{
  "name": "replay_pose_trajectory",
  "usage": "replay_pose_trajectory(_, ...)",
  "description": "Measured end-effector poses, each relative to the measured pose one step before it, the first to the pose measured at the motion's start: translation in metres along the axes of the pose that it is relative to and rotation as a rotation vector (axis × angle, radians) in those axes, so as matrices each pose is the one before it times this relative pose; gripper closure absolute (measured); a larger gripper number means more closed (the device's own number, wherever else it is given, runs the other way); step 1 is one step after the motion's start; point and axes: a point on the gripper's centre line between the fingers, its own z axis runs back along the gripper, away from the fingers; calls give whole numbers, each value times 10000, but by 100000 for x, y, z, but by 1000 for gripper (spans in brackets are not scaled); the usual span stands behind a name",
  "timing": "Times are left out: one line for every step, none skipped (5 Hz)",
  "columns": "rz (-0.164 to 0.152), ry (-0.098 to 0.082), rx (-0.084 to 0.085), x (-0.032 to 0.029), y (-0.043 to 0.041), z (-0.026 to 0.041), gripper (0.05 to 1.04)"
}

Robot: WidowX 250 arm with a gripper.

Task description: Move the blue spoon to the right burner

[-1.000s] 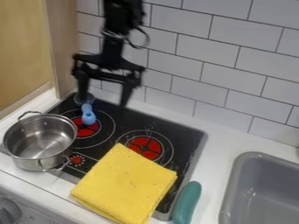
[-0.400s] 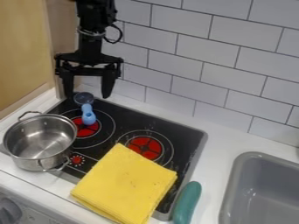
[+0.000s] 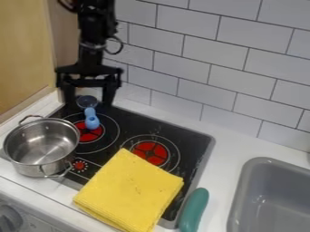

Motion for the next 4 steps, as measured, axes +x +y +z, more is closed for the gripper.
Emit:
replay_pose_trajectory(165,383,151,13,341,-2009,85)
replay_pose_trajectory(78,5,-85,404,-386,-478,83)
replay_pose_trajectory(85,-143,-117,283,-223,-35,142)
replay_pose_trajectory(120,-90,-141,117,-267,8,445)
